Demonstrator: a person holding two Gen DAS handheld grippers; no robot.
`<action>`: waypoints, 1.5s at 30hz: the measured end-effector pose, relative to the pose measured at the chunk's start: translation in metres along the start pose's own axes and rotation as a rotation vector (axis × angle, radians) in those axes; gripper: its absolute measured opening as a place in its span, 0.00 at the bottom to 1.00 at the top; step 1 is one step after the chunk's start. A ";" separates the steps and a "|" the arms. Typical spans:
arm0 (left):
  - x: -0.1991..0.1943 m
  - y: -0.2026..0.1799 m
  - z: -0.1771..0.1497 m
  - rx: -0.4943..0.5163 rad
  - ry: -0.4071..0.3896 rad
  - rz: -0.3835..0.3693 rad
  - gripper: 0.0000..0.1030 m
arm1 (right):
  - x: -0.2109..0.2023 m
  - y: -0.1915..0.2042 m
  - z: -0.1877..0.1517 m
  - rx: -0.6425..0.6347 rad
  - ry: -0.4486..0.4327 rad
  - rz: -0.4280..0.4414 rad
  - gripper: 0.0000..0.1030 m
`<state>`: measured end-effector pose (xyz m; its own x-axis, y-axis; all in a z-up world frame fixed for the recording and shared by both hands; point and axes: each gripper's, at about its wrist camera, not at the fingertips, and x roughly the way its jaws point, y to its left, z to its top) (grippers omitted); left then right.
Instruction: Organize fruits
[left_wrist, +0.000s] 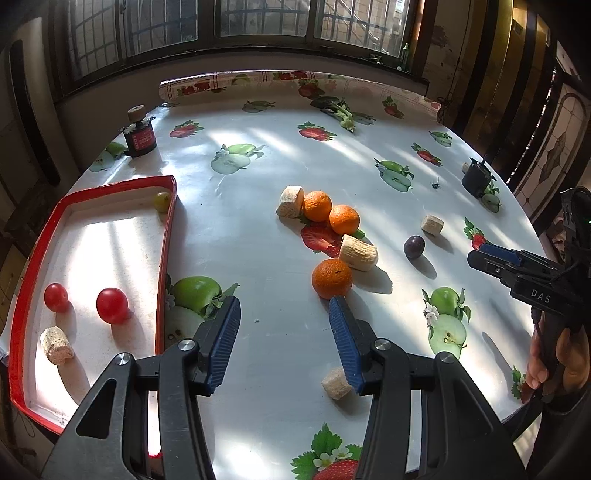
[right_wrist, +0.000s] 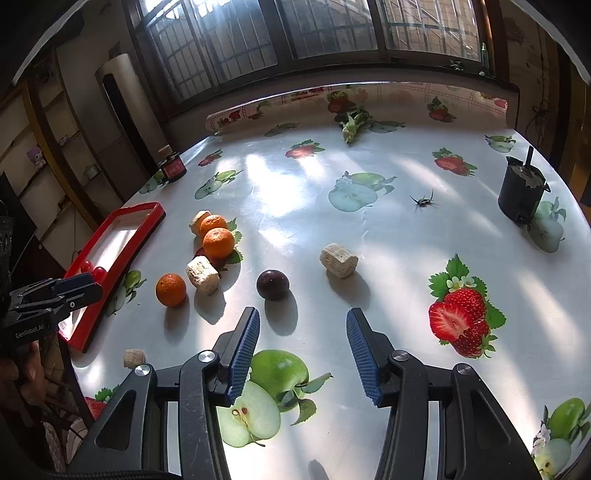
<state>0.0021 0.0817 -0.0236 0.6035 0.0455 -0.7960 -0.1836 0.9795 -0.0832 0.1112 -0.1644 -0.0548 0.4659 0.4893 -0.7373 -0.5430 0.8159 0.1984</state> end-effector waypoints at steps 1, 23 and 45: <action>0.001 -0.001 0.000 -0.001 0.001 -0.014 0.47 | 0.001 0.000 0.001 0.000 0.001 -0.001 0.50; 0.081 -0.023 0.016 0.010 0.121 -0.107 0.47 | 0.059 -0.016 0.034 -0.020 0.060 -0.072 0.49; 0.050 -0.009 0.017 0.049 0.020 -0.051 0.33 | 0.040 0.015 0.048 -0.040 -0.026 -0.033 0.32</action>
<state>0.0472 0.0781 -0.0529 0.5952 -0.0080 -0.8035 -0.1145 0.9889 -0.0946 0.1553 -0.1177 -0.0508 0.5015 0.4703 -0.7262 -0.5544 0.8191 0.1476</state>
